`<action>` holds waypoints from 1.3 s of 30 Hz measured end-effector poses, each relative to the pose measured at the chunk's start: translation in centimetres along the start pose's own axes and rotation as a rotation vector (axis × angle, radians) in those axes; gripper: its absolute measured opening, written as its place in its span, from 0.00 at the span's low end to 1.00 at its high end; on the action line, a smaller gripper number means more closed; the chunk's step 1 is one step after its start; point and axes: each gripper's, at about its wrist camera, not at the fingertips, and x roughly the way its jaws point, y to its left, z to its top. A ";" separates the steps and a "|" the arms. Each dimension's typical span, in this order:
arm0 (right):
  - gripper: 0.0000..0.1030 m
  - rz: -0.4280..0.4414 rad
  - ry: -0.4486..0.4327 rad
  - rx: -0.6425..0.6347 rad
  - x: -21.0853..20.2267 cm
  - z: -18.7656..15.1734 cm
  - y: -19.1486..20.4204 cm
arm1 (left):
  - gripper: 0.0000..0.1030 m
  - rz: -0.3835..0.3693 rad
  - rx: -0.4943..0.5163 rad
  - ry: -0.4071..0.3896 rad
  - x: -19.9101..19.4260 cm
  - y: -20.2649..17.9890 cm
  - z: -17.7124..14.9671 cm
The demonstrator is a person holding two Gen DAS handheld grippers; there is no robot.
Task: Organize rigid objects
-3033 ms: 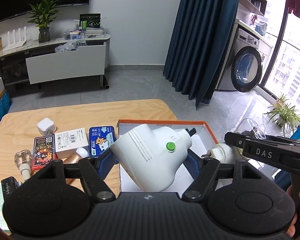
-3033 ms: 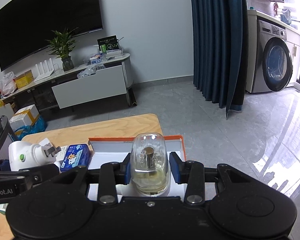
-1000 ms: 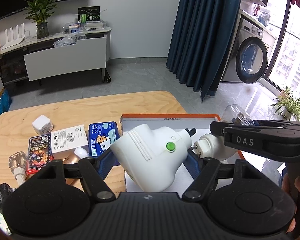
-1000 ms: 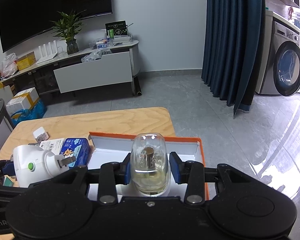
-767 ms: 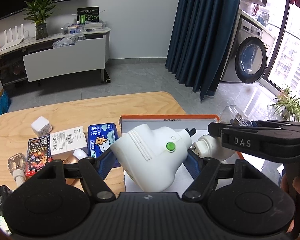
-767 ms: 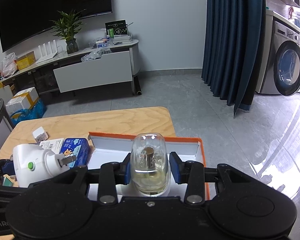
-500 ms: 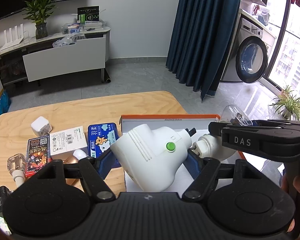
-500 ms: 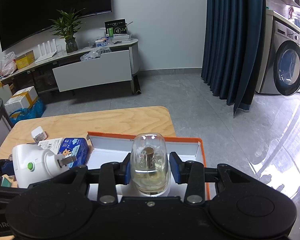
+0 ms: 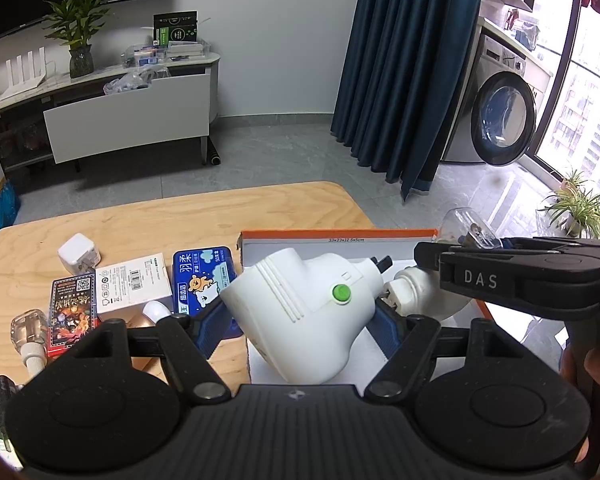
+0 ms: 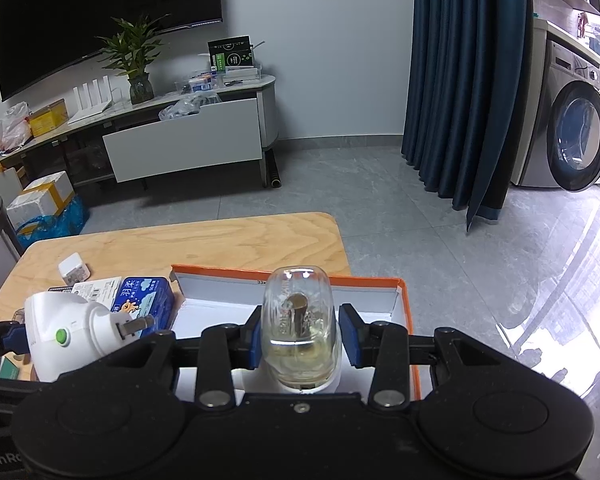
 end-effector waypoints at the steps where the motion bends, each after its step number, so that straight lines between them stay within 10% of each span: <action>1: 0.46 0.000 0.000 -0.001 0.0 0.0 0.0 | 0.72 0.000 0.000 0.001 0.0 0.0 0.0; 39: 0.46 -0.002 0.019 -0.003 2.0 0.4 0.7 | 0.72 -0.002 -0.005 0.021 1.4 0.7 0.1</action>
